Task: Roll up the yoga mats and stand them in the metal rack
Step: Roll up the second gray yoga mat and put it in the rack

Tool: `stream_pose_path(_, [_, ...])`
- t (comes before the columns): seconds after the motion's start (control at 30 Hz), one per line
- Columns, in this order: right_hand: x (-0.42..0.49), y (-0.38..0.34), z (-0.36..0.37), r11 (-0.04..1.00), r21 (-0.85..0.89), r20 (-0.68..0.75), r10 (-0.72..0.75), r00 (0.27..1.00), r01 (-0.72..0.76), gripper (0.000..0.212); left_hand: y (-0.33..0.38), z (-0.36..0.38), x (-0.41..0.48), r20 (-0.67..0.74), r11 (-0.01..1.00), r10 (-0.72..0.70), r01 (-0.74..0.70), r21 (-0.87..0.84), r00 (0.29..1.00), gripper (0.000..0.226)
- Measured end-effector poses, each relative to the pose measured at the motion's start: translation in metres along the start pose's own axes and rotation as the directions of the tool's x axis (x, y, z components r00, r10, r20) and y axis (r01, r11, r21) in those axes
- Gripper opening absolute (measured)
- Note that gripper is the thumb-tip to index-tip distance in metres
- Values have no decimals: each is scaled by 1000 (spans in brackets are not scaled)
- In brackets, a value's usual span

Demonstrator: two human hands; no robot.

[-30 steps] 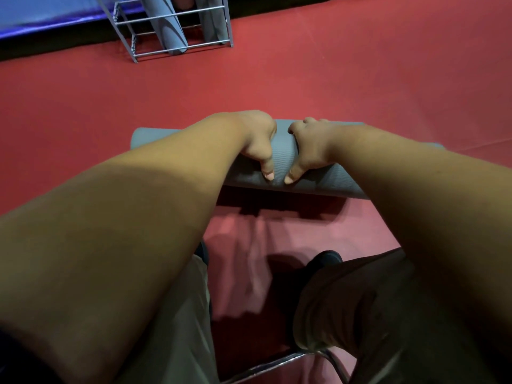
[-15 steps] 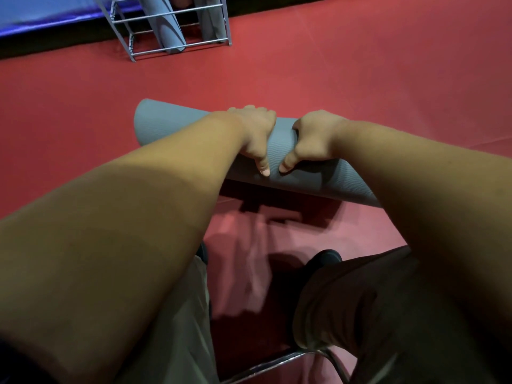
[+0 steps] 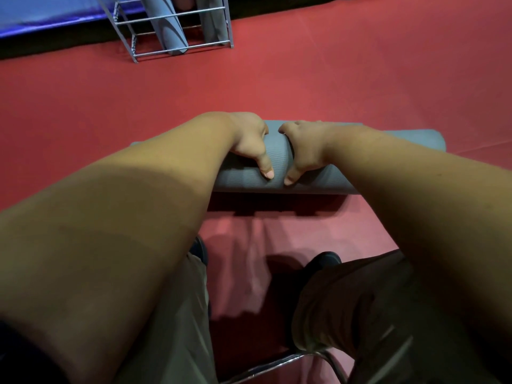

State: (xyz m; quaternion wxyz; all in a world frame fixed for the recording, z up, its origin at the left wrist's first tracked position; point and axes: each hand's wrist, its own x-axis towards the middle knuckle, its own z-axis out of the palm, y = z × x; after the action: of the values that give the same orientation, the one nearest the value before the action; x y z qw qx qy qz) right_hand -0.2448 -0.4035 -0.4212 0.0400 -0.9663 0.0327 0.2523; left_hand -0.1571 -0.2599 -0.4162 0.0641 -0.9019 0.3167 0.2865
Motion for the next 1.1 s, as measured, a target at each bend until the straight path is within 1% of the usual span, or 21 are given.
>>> stream_pose_path(0.07, [2,1,-1,1000,8,7,26,1000,-26,113,4,1,1,-5,1000,9,-9,22,1000,81])
stream_pose_path(0.17, [0,4,0,998,30,4,54,999,-54,90,5,4,4,10,1000,18,-18,15,1000,106])
stream_pose_path(0.27, [-2,7,2,996,68,-5,60,998,-60,85,5,4,6,27,999,36,-36,-18,999,127])
stream_pose_path(0.33, [-2,7,1,992,102,-8,72,997,-70,84,6,4,5,2,997,56,-56,55,998,135])
stream_pose_path(0.43, [0,10,0,985,153,-18,87,996,-83,86,10,5,2,-86,981,88,-72,180,992,129])
stream_pose_path(0.57, [-2,11,-2,974,194,-9,118,993,-114,80,20,5,0,-150,955,132,-85,284,980,120])
stream_pose_path(0.7, [-3,8,-3,967,223,-10,131,991,-126,83,22,5,-2,-193,928,125,-46,370,973,129])
stream_pose_path(0.8, [-3,9,-2,961,246,-1,130,992,-126,81,22,3,-3,-207,928,135,-51,369,969,127])
stream_pose_path(0.97, [1,13,4,956,274,6,110,994,-107,84,17,-2,0,-218,952,169,-102,290,961,105])
stream_pose_path(1.03, [4,14,6,956,278,-7,96,995,-90,88,13,-3,1,-211,965,157,-104,241,965,97])
stream_pose_path(1.1, [6,14,8,956,281,-2,87,996,-83,101,10,-4,2,-186,977,129,-93,189,974,90])
